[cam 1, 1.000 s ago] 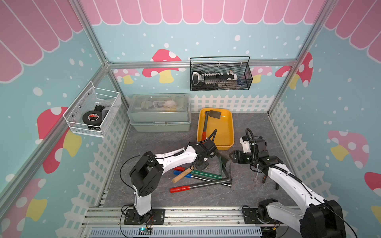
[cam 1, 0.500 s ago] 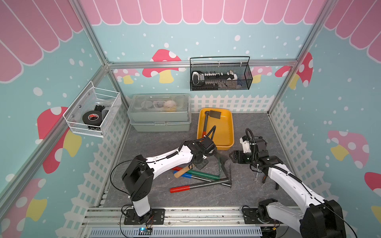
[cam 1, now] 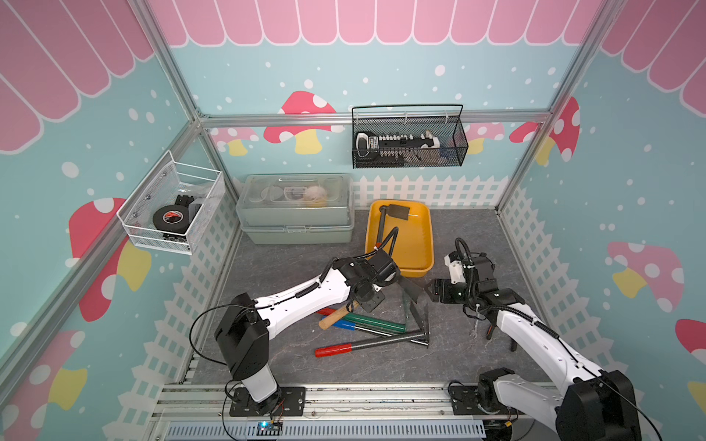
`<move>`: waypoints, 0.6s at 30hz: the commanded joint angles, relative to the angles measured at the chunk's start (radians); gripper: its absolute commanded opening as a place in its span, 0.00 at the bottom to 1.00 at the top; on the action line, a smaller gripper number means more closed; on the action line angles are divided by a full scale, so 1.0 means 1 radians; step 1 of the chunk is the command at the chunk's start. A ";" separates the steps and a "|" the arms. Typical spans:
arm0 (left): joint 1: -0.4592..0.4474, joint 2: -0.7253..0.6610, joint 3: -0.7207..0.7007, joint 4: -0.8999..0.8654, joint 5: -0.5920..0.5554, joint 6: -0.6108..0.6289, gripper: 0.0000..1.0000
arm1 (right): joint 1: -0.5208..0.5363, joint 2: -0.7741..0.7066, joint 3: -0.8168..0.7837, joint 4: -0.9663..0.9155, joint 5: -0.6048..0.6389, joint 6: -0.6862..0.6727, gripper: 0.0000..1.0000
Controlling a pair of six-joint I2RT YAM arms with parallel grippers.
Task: Put the small hoe into the storage box
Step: Pick up the hoe from the center of the board.
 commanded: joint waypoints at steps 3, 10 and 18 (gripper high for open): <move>-0.008 -0.045 0.083 0.052 -0.024 -0.041 0.00 | -0.003 -0.008 0.034 -0.019 0.023 0.004 0.84; -0.008 -0.036 0.113 0.075 -0.062 -0.064 0.00 | -0.003 -0.023 0.028 -0.027 0.040 0.004 0.84; -0.006 0.038 0.216 0.086 -0.129 -0.137 0.00 | -0.003 -0.042 0.025 -0.033 0.069 0.018 0.84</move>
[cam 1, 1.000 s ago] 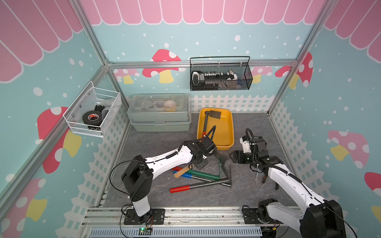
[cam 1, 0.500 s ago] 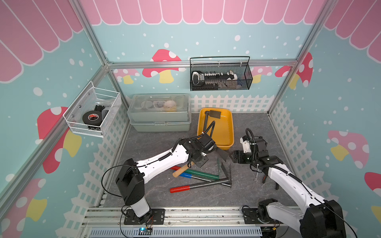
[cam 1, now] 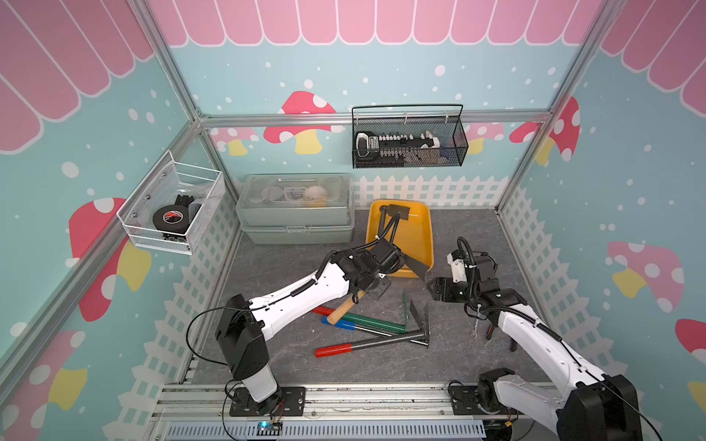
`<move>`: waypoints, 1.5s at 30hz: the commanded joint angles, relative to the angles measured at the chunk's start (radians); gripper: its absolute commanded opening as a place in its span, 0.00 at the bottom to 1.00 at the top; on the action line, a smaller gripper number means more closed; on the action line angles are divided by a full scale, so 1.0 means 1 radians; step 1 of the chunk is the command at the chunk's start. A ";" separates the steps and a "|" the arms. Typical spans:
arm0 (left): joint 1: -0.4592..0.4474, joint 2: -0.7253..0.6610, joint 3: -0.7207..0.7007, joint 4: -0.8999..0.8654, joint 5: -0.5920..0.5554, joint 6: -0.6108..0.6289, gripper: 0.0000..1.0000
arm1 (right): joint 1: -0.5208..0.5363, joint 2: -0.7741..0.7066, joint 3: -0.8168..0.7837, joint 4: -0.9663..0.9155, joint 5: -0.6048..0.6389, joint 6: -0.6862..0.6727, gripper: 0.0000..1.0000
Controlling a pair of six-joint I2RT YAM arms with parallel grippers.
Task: Put the small hoe into the storage box
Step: Pick up the hoe from the center of the board, then place the hoe in the storage box.
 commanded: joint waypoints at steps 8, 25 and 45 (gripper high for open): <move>-0.003 0.158 0.209 0.061 -0.127 -0.091 0.00 | -0.003 -0.031 0.023 -0.056 0.079 0.025 0.85; 0.040 0.440 0.575 0.009 -0.111 -0.244 0.00 | -0.003 -0.070 0.019 -0.091 0.122 0.037 0.87; 0.126 0.654 0.827 0.043 0.003 -0.314 0.00 | -0.004 -0.098 0.006 -0.100 0.130 0.045 0.87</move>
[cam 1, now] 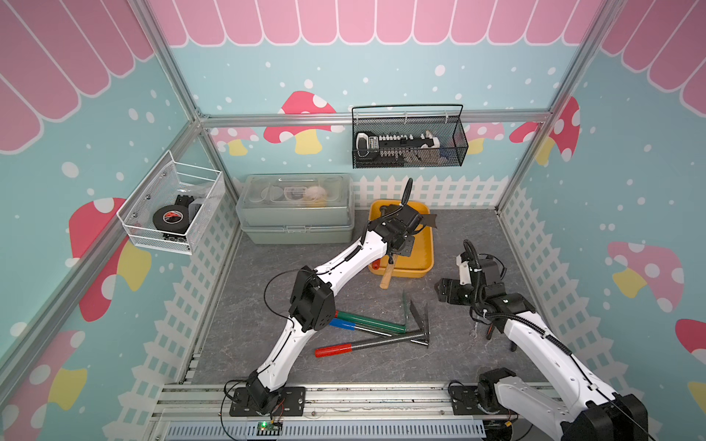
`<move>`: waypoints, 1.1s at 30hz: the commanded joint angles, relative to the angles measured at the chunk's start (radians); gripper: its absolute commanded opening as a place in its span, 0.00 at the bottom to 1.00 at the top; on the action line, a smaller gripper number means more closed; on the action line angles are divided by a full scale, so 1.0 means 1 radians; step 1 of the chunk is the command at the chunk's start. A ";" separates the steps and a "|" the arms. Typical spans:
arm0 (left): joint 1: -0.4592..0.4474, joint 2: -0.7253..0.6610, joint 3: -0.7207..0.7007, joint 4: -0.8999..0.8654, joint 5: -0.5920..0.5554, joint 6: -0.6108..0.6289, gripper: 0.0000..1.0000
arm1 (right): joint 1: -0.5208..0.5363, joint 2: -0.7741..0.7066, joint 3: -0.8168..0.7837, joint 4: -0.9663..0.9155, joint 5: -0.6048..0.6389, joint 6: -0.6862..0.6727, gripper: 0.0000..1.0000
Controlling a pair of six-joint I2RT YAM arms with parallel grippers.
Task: Put the small hoe into the storage box
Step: Place the hoe in the storage box.
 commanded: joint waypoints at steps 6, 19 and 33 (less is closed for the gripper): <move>0.040 0.028 0.051 0.126 0.011 -0.062 0.00 | -0.004 -0.029 -0.003 -0.018 0.011 0.017 0.87; 0.085 0.094 0.033 0.268 0.058 -0.061 0.00 | -0.004 -0.033 -0.017 -0.018 0.010 0.015 0.87; 0.101 0.175 0.074 0.315 -0.020 -0.071 0.00 | -0.003 -0.040 -0.024 -0.023 0.007 0.013 0.87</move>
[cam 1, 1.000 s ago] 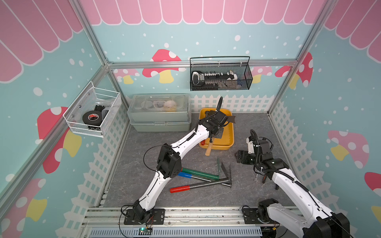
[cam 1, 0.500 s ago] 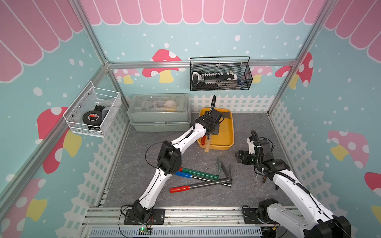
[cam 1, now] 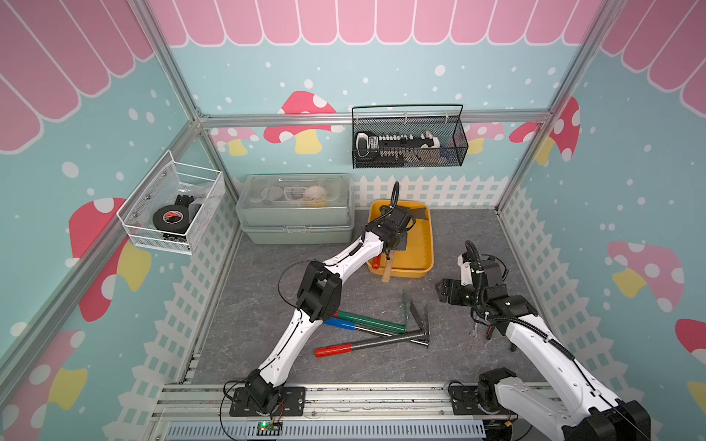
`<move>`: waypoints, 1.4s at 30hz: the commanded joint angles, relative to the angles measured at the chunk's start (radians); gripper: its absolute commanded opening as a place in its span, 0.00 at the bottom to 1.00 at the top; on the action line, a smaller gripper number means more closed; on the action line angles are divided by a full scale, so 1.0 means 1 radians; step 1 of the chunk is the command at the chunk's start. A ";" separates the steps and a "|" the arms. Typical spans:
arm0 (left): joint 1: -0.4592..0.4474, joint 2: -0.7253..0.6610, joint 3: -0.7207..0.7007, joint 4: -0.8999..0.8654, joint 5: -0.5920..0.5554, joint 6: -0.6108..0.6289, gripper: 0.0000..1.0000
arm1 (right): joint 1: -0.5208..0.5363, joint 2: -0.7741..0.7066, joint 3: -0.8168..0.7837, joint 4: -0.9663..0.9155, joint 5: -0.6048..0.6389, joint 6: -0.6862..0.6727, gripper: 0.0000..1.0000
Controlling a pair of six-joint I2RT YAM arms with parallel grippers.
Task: Put the small hoe into the storage box
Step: Place the hoe in the storage box.
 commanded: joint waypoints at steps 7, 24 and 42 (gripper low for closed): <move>0.011 0.016 0.051 0.093 -0.112 -0.033 0.00 | -0.004 -0.007 -0.017 -0.019 0.006 0.004 0.87; 0.016 0.039 0.068 0.089 -0.206 0.082 0.05 | -0.004 -0.003 -0.026 -0.008 -0.006 0.004 0.87; 0.014 0.108 0.139 0.089 -0.173 0.135 0.14 | -0.004 0.000 -0.022 -0.013 0.002 -0.006 0.87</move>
